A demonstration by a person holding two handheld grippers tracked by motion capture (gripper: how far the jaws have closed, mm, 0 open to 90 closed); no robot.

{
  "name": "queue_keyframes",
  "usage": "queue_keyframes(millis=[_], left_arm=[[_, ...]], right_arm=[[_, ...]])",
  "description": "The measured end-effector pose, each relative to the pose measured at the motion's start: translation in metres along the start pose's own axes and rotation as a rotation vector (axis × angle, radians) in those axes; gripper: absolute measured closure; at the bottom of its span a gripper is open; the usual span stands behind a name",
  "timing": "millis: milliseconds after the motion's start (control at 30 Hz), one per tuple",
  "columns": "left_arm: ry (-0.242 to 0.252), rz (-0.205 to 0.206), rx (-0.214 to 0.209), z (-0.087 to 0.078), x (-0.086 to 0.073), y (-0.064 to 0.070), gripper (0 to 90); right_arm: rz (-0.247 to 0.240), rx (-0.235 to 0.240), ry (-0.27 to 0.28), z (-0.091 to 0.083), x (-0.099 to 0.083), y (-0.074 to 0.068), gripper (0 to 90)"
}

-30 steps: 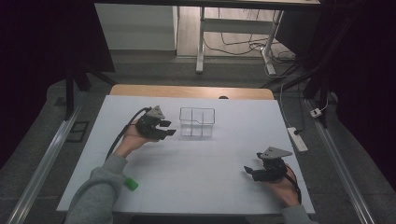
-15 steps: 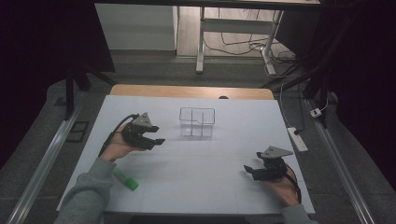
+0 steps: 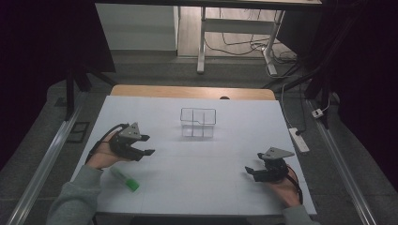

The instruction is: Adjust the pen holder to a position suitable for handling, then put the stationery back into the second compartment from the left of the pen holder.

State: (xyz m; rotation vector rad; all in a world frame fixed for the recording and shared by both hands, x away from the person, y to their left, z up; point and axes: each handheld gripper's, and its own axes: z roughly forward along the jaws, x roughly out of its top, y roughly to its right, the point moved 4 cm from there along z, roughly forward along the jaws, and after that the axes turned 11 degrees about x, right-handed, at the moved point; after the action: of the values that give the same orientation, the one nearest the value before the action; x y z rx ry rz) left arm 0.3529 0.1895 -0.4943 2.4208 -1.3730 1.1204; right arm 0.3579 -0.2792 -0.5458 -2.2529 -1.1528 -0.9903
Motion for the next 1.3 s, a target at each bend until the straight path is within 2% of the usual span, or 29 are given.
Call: queue_keyframes(millis=[267,500,800,967,1300], left_arm=[[-0.039,0.070,-0.067,-0.001,-0.014,-0.001,38.6],[-0.068,0.106,-0.108,-0.006,-0.023,-0.002,38.2],[-0.066,0.145,-0.133,-0.009,-0.024,0.000,37.5],[-0.066,0.151,-0.140,-0.011,-0.025,0.002,37.2],[-0.144,0.230,-0.184,-0.015,-0.037,0.003,36.4]], right_arm=[[-0.002,0.003,-0.010,0.000,-0.001,0.000,20.9],[-0.006,0.007,-0.018,0.002,-0.001,0.000,20.9],[-0.006,0.009,-0.016,0.002,-0.001,-0.001,20.9],[-0.001,0.013,-0.009,0.000,-0.001,0.000,20.9],[-0.006,0.015,0.002,-0.002,0.000,-0.003,20.8]])
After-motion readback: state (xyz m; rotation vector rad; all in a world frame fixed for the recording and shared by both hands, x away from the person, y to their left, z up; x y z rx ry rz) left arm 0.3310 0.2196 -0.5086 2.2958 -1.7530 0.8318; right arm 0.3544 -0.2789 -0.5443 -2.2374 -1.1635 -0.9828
